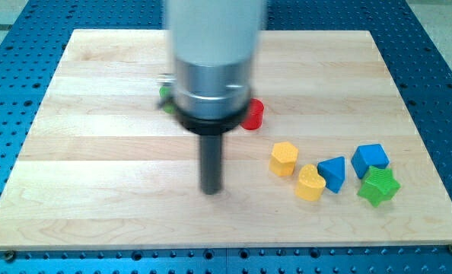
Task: Move the green circle diagonally bottom right to the red star
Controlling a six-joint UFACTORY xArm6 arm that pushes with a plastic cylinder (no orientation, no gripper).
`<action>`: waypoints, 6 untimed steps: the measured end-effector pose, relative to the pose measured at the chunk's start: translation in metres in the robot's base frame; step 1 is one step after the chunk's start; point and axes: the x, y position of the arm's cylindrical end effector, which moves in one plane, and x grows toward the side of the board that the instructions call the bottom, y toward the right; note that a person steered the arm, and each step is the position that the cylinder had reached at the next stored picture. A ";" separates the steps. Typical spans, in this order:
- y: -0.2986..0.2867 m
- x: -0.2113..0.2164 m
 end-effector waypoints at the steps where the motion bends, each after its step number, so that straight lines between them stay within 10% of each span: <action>1: -0.087 -0.054; 3: -0.053 -0.162; 5: 0.097 -0.105; 6: 0.070 -0.127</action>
